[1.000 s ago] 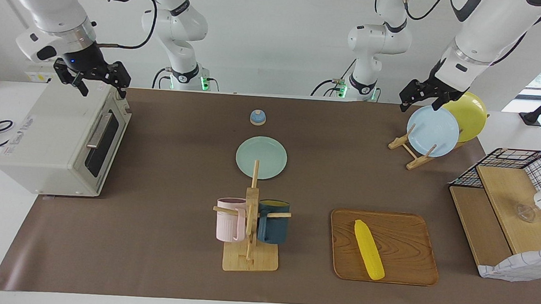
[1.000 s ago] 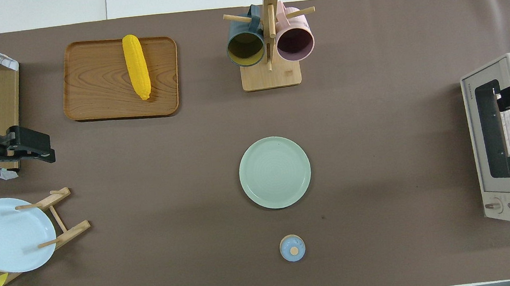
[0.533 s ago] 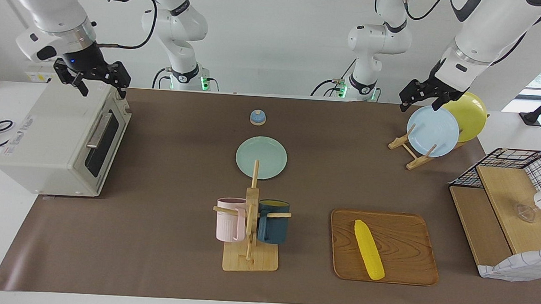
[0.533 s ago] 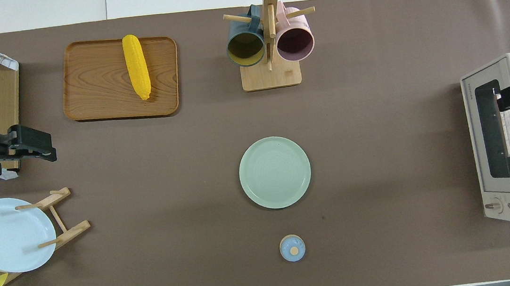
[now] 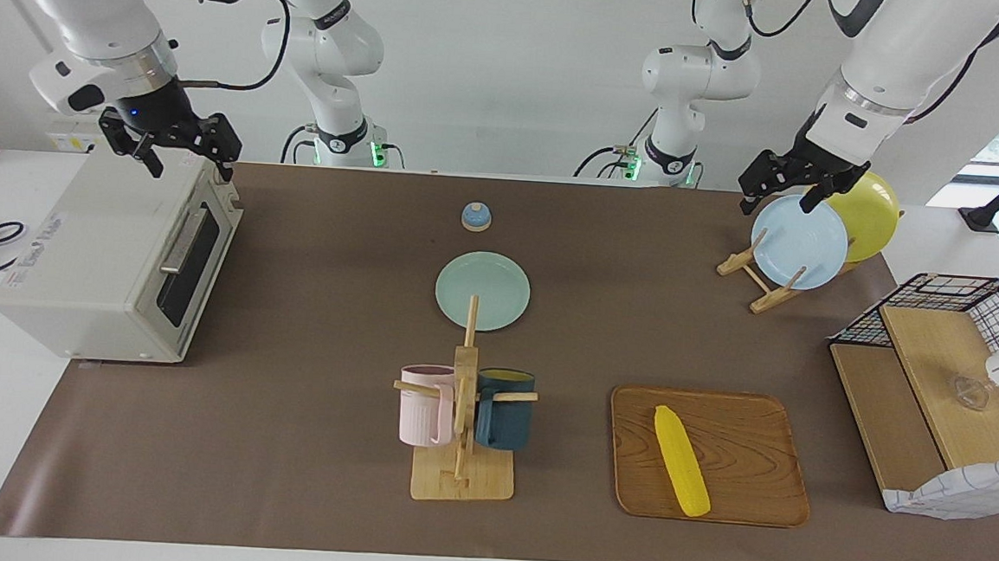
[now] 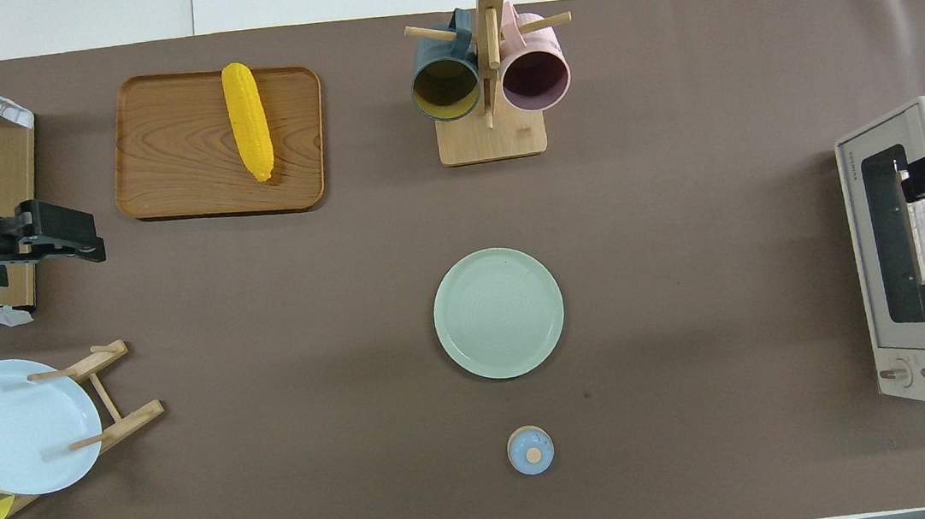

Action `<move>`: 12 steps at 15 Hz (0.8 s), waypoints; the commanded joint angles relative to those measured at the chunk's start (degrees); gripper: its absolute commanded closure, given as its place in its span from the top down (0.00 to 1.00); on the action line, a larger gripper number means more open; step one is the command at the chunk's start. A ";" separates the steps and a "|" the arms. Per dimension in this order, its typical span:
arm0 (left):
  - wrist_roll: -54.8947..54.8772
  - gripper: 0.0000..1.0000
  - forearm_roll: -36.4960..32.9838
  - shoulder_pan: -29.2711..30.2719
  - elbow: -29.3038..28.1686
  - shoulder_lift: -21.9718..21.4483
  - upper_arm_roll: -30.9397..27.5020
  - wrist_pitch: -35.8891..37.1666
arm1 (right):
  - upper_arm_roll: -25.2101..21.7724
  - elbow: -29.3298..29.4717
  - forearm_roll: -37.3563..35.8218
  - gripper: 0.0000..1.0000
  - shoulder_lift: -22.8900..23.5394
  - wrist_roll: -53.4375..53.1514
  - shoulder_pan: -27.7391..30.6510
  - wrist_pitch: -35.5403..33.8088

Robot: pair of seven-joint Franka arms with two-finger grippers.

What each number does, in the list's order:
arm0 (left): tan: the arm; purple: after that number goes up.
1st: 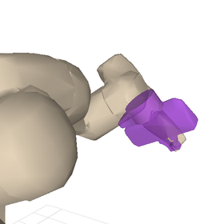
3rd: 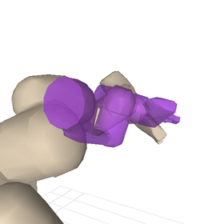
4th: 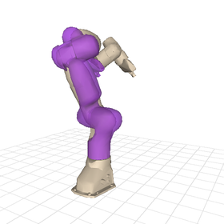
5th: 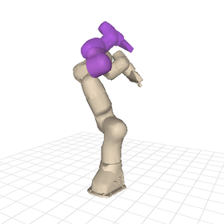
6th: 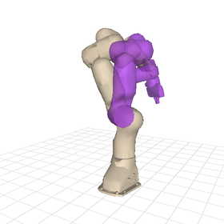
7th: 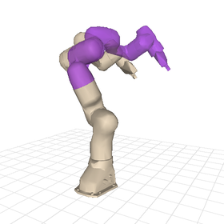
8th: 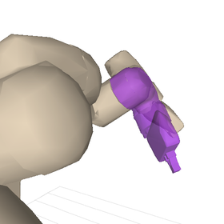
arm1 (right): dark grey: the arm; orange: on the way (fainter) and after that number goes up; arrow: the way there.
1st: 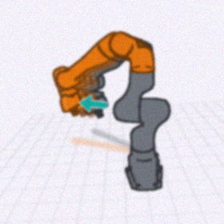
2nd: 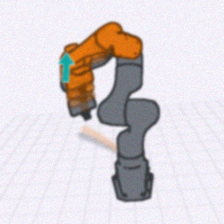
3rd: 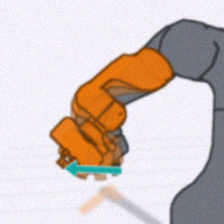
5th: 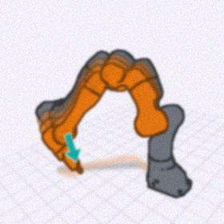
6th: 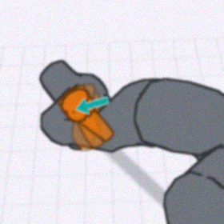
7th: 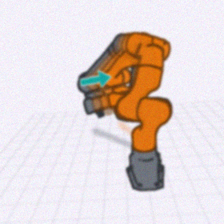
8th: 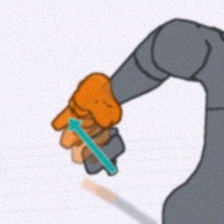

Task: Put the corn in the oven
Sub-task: 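Reach the left gripper over the yellow corn on the wooden tray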

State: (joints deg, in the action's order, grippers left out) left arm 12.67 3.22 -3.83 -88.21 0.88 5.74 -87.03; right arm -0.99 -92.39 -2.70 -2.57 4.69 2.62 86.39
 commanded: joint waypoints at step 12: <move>-1.34 1.00 0.12 -5.39 24.83 40.32 -0.82 -16.50 | 0.11 -1.12 1.64 1.00 -0.86 0.41 0.63 0.45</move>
State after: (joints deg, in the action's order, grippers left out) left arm 11.98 3.22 -7.77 -70.38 35.09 5.98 -103.34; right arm -0.99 -92.39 -2.70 -2.57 4.69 2.62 86.39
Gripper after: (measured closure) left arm 0.000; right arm 0.000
